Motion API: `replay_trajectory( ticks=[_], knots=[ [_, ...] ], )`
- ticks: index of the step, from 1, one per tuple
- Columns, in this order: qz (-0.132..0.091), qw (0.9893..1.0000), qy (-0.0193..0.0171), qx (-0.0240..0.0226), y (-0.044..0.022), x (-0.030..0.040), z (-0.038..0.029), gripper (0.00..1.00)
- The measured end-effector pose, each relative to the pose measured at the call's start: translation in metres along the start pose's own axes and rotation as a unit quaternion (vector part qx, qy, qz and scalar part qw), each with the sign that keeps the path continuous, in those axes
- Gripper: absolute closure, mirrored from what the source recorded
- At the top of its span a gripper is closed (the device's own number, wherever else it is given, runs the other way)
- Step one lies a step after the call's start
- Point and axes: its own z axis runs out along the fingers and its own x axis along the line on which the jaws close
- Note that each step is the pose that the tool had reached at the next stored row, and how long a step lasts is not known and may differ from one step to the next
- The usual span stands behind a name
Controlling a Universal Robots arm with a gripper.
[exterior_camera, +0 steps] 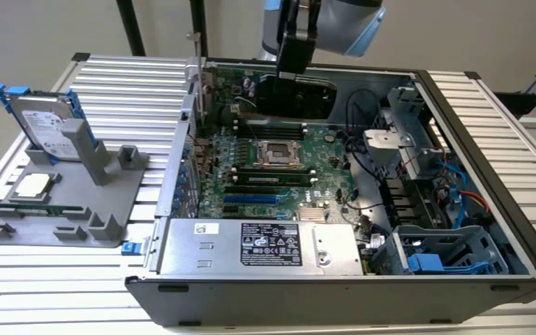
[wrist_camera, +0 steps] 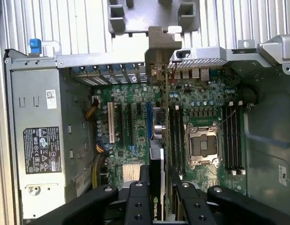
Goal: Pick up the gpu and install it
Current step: 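Insert the gpu into the slot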
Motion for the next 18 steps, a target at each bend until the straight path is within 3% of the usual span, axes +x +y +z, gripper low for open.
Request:
replay_trajectory(
  ticks=[8, 18],
  knots=[
    [-0.023, 0.9997, 0.0011, -0.0002, 0.0, 0.0, 0.0, 1.0],
    [-0.025, 0.9997, 0.0019, -0.0002, -0.0001, 0.0, 0.0015, 1.0]
  ],
)
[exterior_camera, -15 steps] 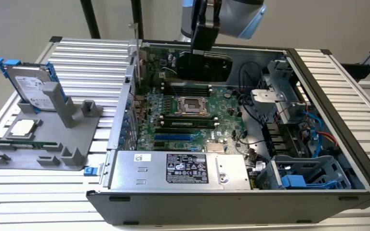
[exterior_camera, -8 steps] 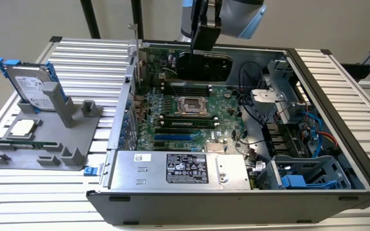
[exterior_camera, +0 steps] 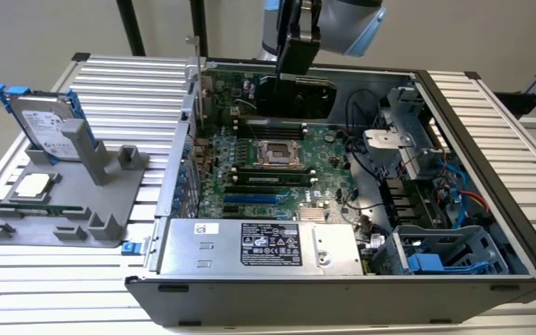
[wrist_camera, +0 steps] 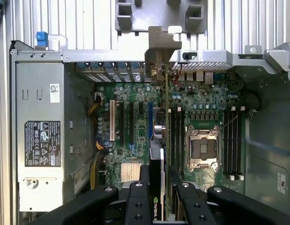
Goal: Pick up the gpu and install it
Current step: 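Insert the gpu into the slot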
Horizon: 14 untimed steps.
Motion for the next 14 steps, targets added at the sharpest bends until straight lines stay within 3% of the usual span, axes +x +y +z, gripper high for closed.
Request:
replay_trajectory(
  ticks=[8, 11, 14],
  knots=[
    [0.0, 1.0, 0.0023, 0.0008, -0.0007, 0.0001, 0.0065, 1.0],
    [0.0, 1.0, 0.0051, 0.0029, -0.001, 0.0001, 0.0093, 1.0],
    [0.0, 0.9999, 0.0102, 0.0044, -0.0015, 0.0001, 0.0121, 1.0]
  ],
)
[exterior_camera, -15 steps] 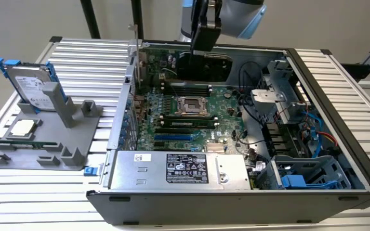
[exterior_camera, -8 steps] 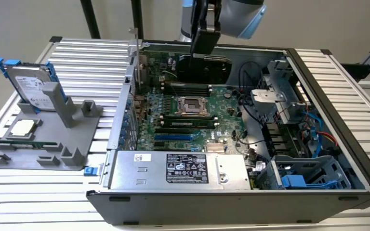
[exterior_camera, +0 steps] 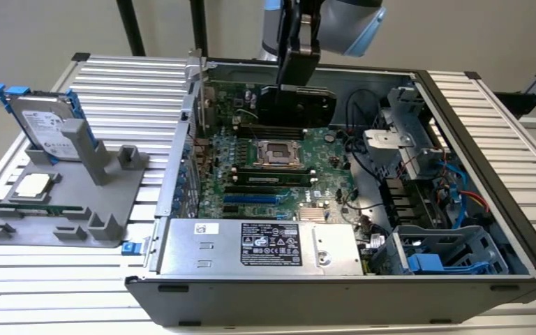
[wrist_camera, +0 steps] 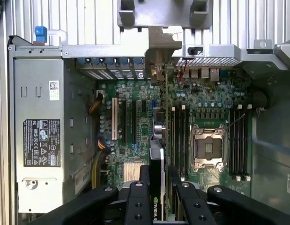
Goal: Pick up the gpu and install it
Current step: 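Insert the gpu into the slot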
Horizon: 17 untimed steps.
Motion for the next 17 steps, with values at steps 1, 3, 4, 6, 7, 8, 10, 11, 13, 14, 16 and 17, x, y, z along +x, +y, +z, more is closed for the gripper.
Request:
replay_trajectory(
  ticks=[1, 3, 4, 6, 7, 8, 10, 11, 13, 14, 16, 17],
  knots=[
    [0.0, 1.0, 0.0016, 0.0005, -0.0001, 0.0, 0.0008, 1.0],
    [0.0, 1.0, 0.0054, 0.0017, -0.0004, -0.0001, 0.0024, 1.0],
    [0.0, 1.0, 0.007, 0.0023, -0.0005, -0.0001, 0.0032, 1.0],
    [0.0, 1.0, 0.0077, 0.0028, -0.0006, -0.0001, 0.0037, 1.0],
    [0.0, 1.0, 0.0078, 0.0028, -0.0006, -0.0001, 0.0037, 1.0],
    [0.0, 1.0, 0.0078, 0.0028, -0.0006, -0.0001, 0.0037, 1.0],
    [0.0, 1.0, 0.0078, 0.0028, -0.0006, -0.0001, 0.0038, 1.0],
    [0.0, 1.0, 0.0078, 0.0028, -0.0006, -0.0001, 0.0038, 1.0],
    [0.0, 1.0, 0.0078, 0.0028, -0.0006, -0.0001, 0.0038, 1.0],
    [0.0, 1.0, 0.008, 0.0029, -0.0007, -0.0001, 0.004, 1.0],
    [0.0, 1.0, 0.0087, 0.0029, -0.0007, -0.0001, 0.0044, 1.0],
    [0.001, 1.0, 0.009, 0.0028, -0.0007, -0.0001, 0.0047, 1.0]
  ],
)
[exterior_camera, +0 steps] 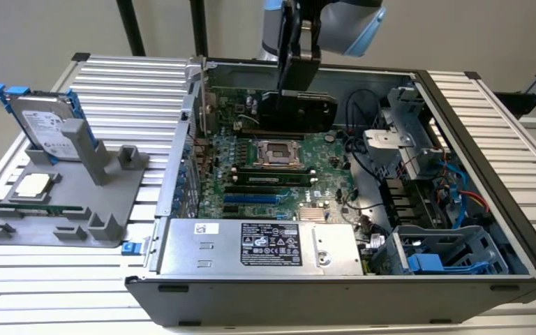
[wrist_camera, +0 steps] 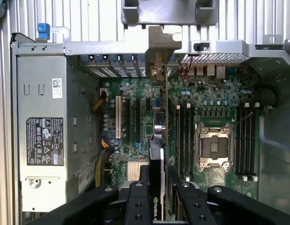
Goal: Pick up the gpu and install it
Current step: 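Insert the gpu into the slot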
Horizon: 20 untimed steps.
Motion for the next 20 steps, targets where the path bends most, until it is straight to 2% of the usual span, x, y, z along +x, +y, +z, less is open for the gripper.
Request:
replay_trajectory(
  ticks=[4, 11, 15, 20],
  knots=[
    [0.02, 0.9998, -0.0003, -0.0006, -0.0001, 0.0, 0.0014, 1.0],
    [0.062, 0.9981, -0.0017, -0.002, -0.0013, -0.0002, 0.0043, 1.0],
    [0.071, 0.9975, -0.002, -0.0023, -0.0032, -0.0003, 0.0061, 1.0],
    [0.075, 0.9972, -0.002, -0.0024, -0.0059, -0.0004, 0.0081, 1.0]
  ],
)
